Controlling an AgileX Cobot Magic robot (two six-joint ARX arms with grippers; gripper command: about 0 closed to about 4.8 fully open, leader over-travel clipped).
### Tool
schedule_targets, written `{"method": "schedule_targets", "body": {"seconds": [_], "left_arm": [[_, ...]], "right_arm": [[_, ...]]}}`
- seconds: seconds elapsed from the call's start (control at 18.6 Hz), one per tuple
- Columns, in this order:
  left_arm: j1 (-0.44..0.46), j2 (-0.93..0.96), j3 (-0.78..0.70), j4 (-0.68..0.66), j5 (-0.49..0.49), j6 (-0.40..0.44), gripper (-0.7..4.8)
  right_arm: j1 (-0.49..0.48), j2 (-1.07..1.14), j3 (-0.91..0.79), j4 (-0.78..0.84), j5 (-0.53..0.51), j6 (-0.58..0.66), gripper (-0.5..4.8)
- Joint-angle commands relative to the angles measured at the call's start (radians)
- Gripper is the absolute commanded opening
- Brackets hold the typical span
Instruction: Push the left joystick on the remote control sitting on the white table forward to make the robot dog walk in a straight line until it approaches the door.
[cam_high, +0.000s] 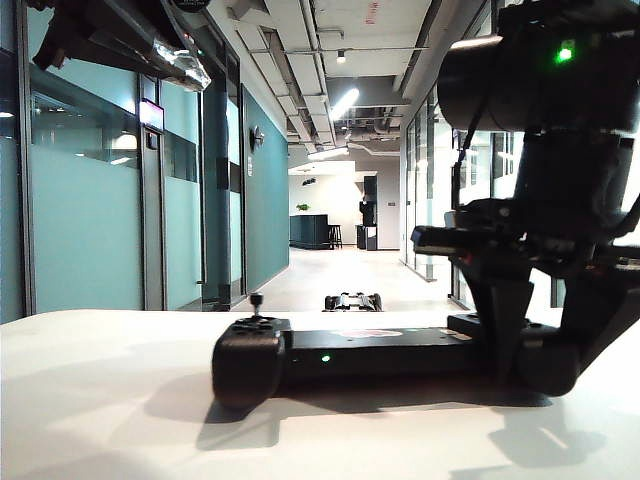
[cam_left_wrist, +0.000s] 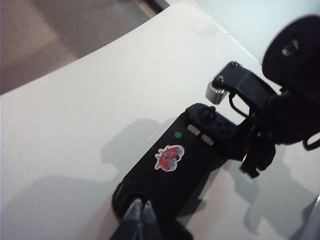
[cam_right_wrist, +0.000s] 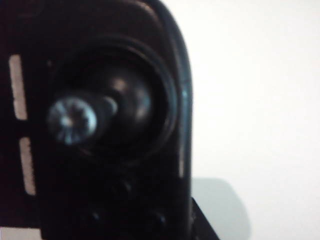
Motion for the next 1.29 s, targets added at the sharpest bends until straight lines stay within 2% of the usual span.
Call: {"method": "schedule_targets", "body": {"seconds": [0.05, 0.22, 0.32, 0.54, 1.29], "left_arm": [[-0.001, 0.019, -0.034, 0.056, 0.004, 0.037, -0.05], [-0.001, 0.054, -0.068, 0.074, 0.009, 0.041, -0.05], [-0.001, 0.093, -0.123, 0.153, 0.066, 0.063, -0.05], [-0.001, 0.129, -0.193, 0.242, 0.090, 0.063, -0.05], [-0.001, 0.339, -0.198, 0.421, 0.165, 0.089, -0.05]], "right_arm": [[0.000, -0.003, 0.034, -0.003, 0.003, 0.043, 1.45], [0.000, -0.003, 0.041, -0.028, 0.002, 0.052, 1.45], [-0.001, -0.002, 0.041, -0.043, 0.002, 0.078, 1.45], [-0.001, 0.004, 0.041, -0.031, 0.018, 0.100, 1.46], [0.000, 0.062, 0.037, 0.028, 0.029, 0.080, 1.46]]}}
